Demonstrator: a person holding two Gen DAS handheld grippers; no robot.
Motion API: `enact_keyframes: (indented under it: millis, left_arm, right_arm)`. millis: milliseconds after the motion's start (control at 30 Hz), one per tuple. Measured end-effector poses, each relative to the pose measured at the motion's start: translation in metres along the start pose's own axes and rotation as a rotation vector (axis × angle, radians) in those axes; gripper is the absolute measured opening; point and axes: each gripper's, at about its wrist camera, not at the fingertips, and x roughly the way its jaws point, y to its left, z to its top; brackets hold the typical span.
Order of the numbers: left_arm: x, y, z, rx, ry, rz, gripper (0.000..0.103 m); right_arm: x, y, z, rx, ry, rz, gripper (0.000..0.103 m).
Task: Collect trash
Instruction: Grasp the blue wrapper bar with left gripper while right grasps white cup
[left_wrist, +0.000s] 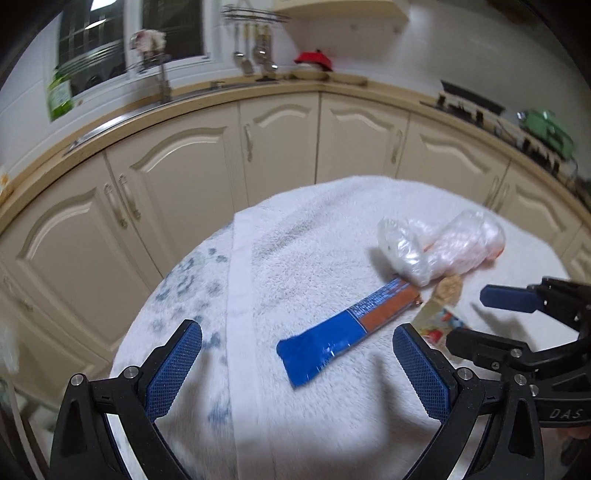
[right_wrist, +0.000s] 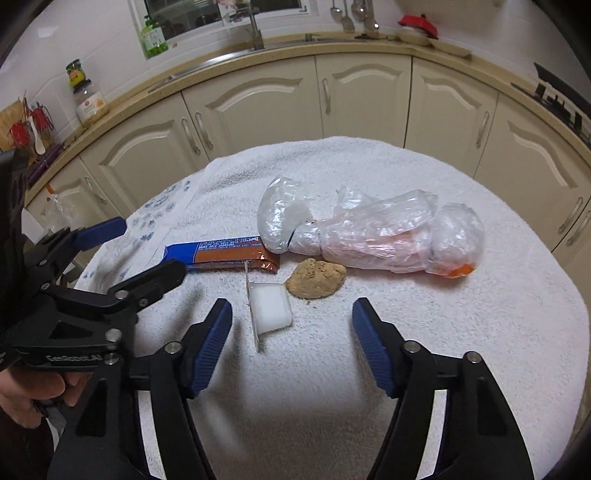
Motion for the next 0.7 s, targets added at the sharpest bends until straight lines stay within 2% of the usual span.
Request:
enact_keyframes:
  millis: [100,167,267,300,333,367,467,533,567,633,700]
  left_arm:
    - [0.018,-0.007,0.004,0.063,0.020,-0.004,0.095]
    - [0.029,-0.008,0.011,0.087,0.031,-0.035,0.091]
    - [0.039,-0.016,0.012,0.143,0.049,-0.042,0.085]
    - [0.044,-0.021,0.012,0.171,0.068,-0.054,0.077]
    - [0.046,-0.024,0.013,0.194,0.055,-0.077,0.069]
    - [0.047,-0.027,0.013,0.212,0.054,-0.084,0.068]
    - [0.058,-0.028,0.018,0.241,0.055,-0.135,0.054]
    - [0.064,-0.029,0.020,0.241,0.061,-0.179,0.039]
    - [0.066,-0.030,0.020,0.248,0.059,-0.178,0.036]
    - [0.069,-0.036,0.018,0.266,0.056,-0.177,0.021]
    - [0.070,-0.039,0.014,0.273,0.058,-0.169,0.016]
  right_arm:
    - [0.012,0.000,0.000,-0.008,0.025,0.012,0.052]
    - [0.014,0.002,0.001,-0.031,0.013,-0.003,0.048]
    - [0.015,0.004,0.002,-0.054,0.008,0.001,0.041]
    - [0.015,0.005,0.001,-0.068,0.007,0.006,0.036]
    - [0.015,0.007,0.001,-0.082,0.006,0.009,0.033]
    - [0.014,0.009,0.000,-0.097,0.005,0.020,0.027]
    - [0.014,0.009,-0.001,-0.111,0.003,0.040,0.027]
    - [0.015,0.008,0.000,-0.114,-0.003,0.063,0.023]
    - [0.016,0.008,0.000,-0.120,-0.006,0.077,0.023]
    - [0.016,0.011,0.000,-0.140,-0.009,0.081,0.022]
    - [0.014,0.010,-0.003,-0.132,-0.006,0.096,0.022]
